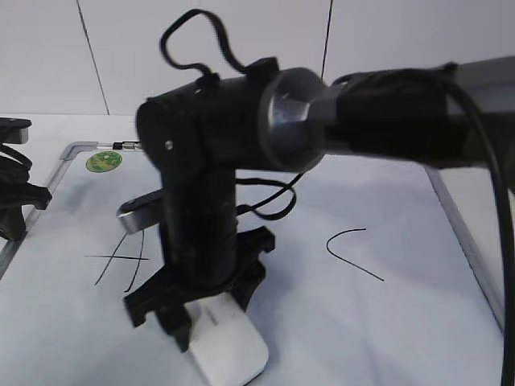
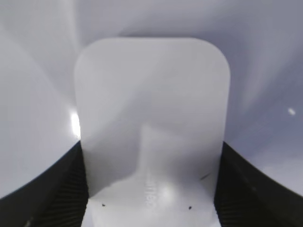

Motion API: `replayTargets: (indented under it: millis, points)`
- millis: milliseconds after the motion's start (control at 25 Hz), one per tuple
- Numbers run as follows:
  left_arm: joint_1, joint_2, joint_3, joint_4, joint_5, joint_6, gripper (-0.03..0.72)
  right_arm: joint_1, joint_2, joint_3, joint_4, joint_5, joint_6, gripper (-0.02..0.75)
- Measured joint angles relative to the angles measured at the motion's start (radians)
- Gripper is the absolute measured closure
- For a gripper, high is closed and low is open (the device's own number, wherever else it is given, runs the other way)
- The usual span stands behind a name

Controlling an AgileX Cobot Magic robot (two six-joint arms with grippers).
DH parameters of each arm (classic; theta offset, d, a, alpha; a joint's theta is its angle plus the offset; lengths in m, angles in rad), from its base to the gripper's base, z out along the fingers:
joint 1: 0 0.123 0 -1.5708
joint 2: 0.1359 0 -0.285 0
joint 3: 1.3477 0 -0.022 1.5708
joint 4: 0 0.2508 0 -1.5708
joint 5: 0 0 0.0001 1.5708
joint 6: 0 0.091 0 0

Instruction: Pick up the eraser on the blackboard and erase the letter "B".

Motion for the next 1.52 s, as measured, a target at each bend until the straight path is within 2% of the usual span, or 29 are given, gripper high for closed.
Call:
replayTargets:
  millis: [200,360,560,920,1160,1520]
  points:
    - [0.000,0.000,0.000,0.000,0.000,0.000,0.675,0.122,0.000,0.000,0.034,-0.005,-0.005,0.195]
    - [0.000,0.000,0.000,0.000,0.000,0.000,0.675,0.129,0.000,0.000,0.042,-0.007,-0.007,0.195]
    - [0.000,0.000,0.000,0.000,0.000,0.000,0.675,0.082,0.001,0.000,0.047,-0.007,0.009,0.195]
    - [0.000,0.000,0.000,0.000,0.000,0.002,0.675,-0.110,0.001,0.000,-0.008,-0.009,0.033,0.195]
    - [0.000,0.000,0.000,-0.002,-0.001,0.002,0.675,-0.125,0.008,-0.035,-0.013,0.007,0.036,0.195]
    - [0.000,0.000,0.000,-0.002,-0.001,0.002,0.675,-0.194,-0.011,-0.208,-0.052,-0.018,0.038,0.196]
